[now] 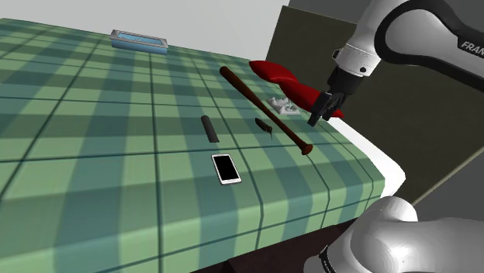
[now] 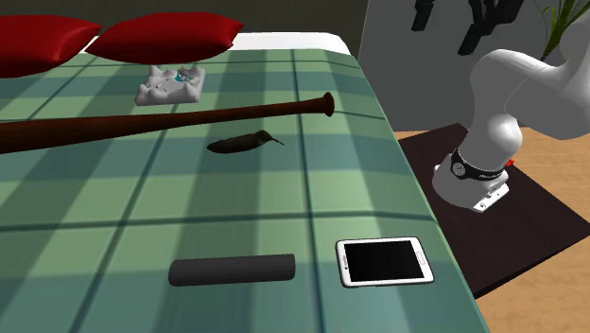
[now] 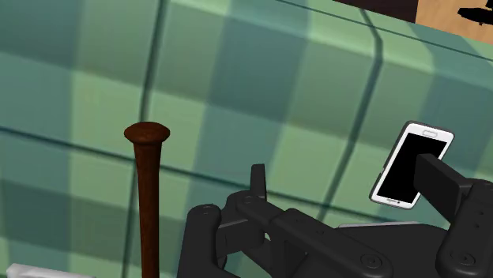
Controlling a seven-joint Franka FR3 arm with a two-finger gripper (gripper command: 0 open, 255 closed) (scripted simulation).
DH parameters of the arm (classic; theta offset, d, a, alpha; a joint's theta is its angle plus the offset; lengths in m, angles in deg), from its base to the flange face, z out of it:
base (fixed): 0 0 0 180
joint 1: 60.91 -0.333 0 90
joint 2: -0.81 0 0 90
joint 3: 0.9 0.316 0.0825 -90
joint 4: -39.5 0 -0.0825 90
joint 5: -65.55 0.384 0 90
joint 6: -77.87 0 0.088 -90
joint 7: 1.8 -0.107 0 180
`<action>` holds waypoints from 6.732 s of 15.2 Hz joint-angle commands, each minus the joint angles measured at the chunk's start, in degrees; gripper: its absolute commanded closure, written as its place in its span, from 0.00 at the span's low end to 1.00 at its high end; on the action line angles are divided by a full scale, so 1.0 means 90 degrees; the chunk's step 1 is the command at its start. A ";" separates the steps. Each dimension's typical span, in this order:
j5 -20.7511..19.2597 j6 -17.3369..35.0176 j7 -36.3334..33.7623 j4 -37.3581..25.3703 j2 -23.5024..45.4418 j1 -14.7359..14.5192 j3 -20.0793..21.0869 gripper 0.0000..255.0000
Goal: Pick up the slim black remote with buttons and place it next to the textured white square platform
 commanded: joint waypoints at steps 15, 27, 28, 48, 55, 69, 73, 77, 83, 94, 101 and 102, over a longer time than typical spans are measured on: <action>0.0536 0.2159 -0.1648 -0.0536 0.2775 0.0050 0.0767 0.00; 0.0443 0.3172 -0.2945 -0.2362 0.5649 0.0029 0.1066 0.00; 0.0422 0.3209 -0.3046 -0.2572 0.5899 0.0016 0.1070 0.00; 0.0297 0.3824 -0.3565 -0.3575 0.7530 -0.0119 0.1030 0.00; 0.0300 0.3819 -0.3560 -0.3567 0.7519 -0.0115 0.1030 1.00; 0.0315 0.3067 -0.3593 -0.4078 0.7274 -0.0111 0.1041 1.00; 0.0319 0.2752 -0.3608 -0.4326 0.7206 -0.0110 0.1044 1.00; 0.0320 0.2429 -0.3624 -0.4604 0.7160 -0.0111 0.1047 1.00; 0.0317 0.2006 -0.3647 -0.5001 0.7134 -0.0114 0.1050 1.00; 0.0565 0.2188 -0.2092 -0.3869 0.6287 0.0859 0.0506 1.00; 0.0643 0.2138 -0.1083 -0.3682 0.6132 0.1434 0.0087 1.00; 0.0651 0.2123 -0.0939 -0.3687 0.6134 0.1516 0.0025 1.00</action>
